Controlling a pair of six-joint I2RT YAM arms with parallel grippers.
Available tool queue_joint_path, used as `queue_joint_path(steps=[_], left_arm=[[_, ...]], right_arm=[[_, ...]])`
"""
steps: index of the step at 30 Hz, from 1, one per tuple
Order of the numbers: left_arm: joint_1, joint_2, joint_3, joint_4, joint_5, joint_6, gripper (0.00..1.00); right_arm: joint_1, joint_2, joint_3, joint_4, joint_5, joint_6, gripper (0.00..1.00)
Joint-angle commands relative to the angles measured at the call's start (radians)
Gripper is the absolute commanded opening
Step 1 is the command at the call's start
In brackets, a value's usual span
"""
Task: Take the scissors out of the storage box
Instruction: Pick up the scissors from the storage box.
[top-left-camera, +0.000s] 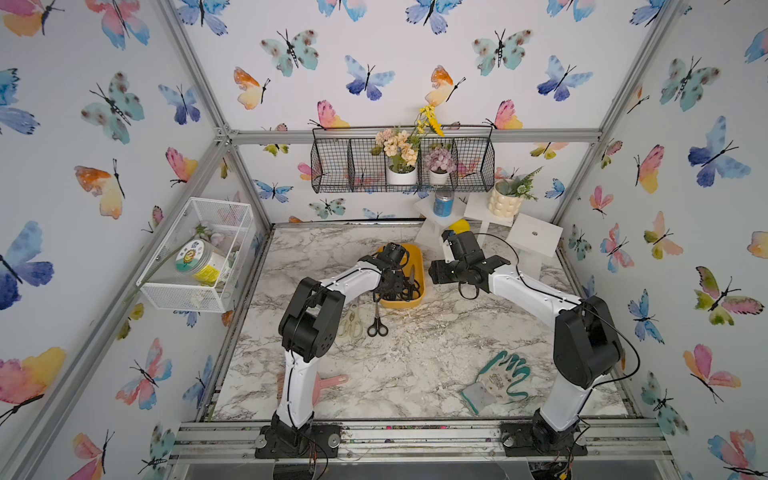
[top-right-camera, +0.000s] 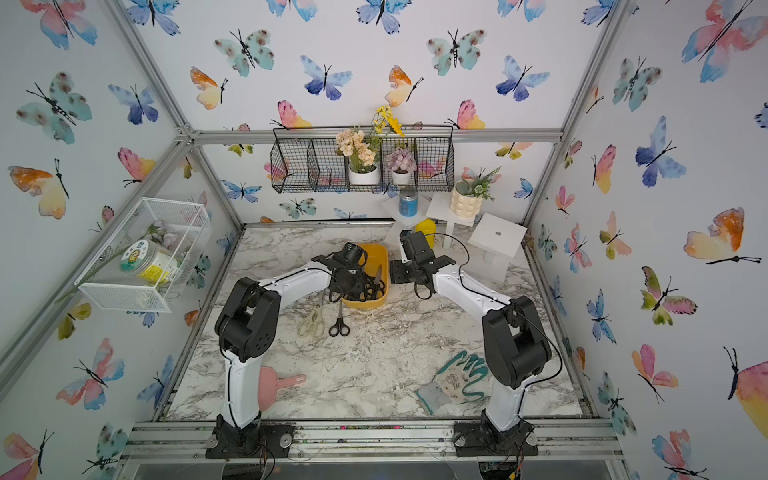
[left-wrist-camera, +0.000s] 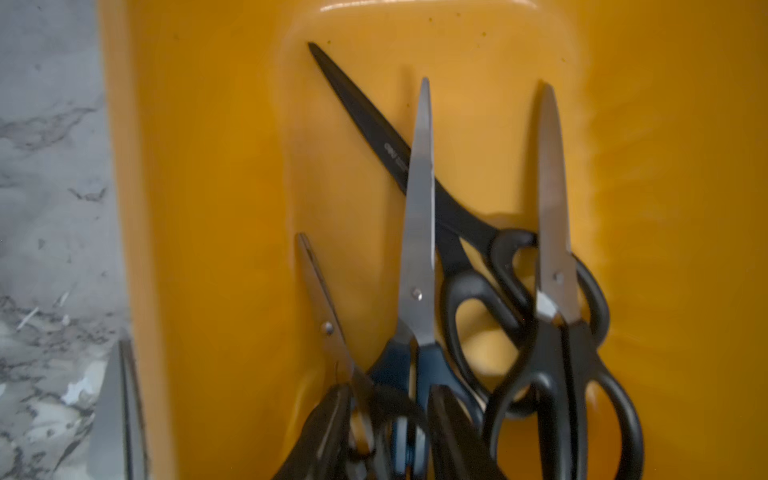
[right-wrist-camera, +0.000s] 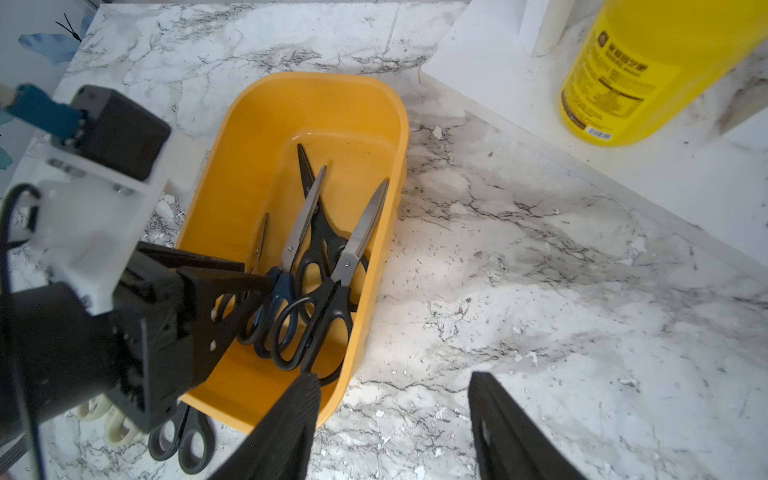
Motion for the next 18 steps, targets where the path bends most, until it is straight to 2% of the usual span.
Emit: queue_joint_path(steps=[1,4,10,15,18], left_arm=[[-0.001,0.075,0.025,-0.027,0.067,0.059,0.37],[0.002,0.123,0.051,-0.028,0.068,0.064,0.36],[0.022,0.186,0.088,-0.033,0.1,0.053,0.25],[0.036,0.151,0.104,-0.026,0.105,0.06,0.07],[0.036,0.098,0.117,-0.016,0.1,0.067,0.03]], right_arm=[[-0.005,-0.011,-0.013,-0.023,0.024,0.008,0.63],[-0.004,-0.007,-0.014,-0.025,0.025,0.005,0.63],[-0.005,0.009,0.009,-0.043,0.018,-0.014,0.64],[-0.005,0.029,0.043,-0.071,0.013,-0.032,0.64],[-0.005,0.038,0.047,-0.07,0.0,-0.035,0.64]])
